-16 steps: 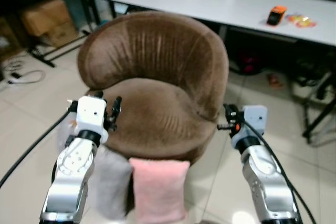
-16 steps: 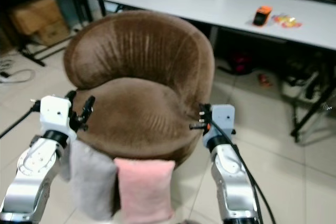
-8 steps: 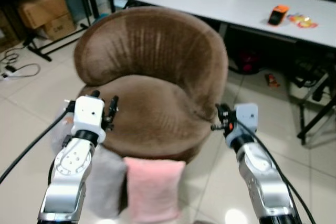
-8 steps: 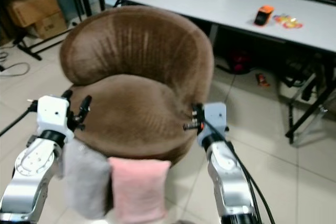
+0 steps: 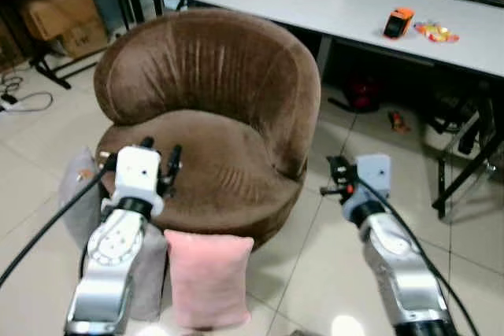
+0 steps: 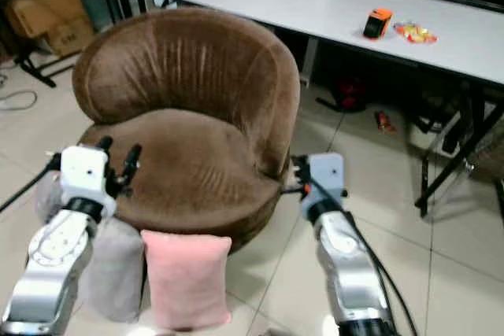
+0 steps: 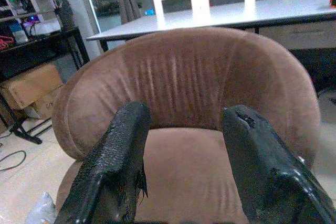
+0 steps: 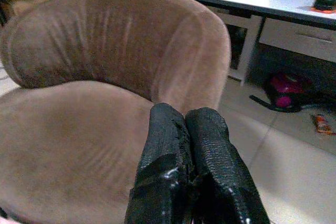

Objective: Move the pillow to the sofa from floor

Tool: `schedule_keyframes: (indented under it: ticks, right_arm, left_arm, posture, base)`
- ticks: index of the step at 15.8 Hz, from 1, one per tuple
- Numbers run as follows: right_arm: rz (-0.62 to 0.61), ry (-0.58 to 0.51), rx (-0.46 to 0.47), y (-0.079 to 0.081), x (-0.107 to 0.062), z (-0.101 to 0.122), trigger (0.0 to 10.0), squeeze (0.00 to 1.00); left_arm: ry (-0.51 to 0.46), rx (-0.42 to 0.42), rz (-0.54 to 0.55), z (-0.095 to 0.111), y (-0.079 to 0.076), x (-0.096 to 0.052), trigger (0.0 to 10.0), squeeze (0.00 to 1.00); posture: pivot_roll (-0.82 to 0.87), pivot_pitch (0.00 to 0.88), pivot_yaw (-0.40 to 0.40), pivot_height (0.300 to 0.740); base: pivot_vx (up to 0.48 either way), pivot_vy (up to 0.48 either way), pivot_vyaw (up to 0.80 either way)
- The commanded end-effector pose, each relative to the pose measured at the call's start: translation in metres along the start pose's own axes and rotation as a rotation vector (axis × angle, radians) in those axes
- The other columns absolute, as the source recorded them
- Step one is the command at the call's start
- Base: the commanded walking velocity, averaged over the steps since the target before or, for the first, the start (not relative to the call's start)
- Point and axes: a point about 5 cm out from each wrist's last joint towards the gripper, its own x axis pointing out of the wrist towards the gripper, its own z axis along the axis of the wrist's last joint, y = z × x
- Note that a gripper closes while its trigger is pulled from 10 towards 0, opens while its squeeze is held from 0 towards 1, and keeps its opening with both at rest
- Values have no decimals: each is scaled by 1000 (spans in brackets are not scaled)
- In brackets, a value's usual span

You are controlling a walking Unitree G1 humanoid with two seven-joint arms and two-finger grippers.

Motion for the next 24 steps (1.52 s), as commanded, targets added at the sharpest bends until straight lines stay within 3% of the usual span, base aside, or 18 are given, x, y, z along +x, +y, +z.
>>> schedule_keyframes:
  ticks: [1, 6, 9, 16, 24]
  right_arm:
    - [16, -9, 5, 3, 1, 4, 10000, 0]
    - [31, -7, 36, 7, 2, 4, 10000, 0]
    - [-1, 4, 53, 2, 4, 2, 10000, 0]
    - [-20, 16, 61, 0, 4, 0, 10000, 0]
    - [-15, 28, 84, 1, 5, -1, 10000, 0]
  left_arm:
    - [-10, 10, 15, 2, 4, -1, 10000, 0]
    - [-8, 12, 30, 2, 6, -1, 10000, 0]
    - [-12, -1, 32, 2, 6, 0, 10000, 0]
    - [-11, -2, 32, 2, 5, 0, 10000, 0]
    - [-2, 11, 31, 0, 7, 0, 10000, 0]
  posture:
    - [-88, 0, -25, 740]
    - [-82, 0, -28, 740]
    - [-83, 0, -29, 740]
    - [-76, 0, -36, 740]
    - [-66, 0, -47, 740]
  base:
    - [0, 0, 631]
    - [0, 0, 731]
    - [0, 0, 0]
    - [0, 458, 0]
    - [0, 0, 0]
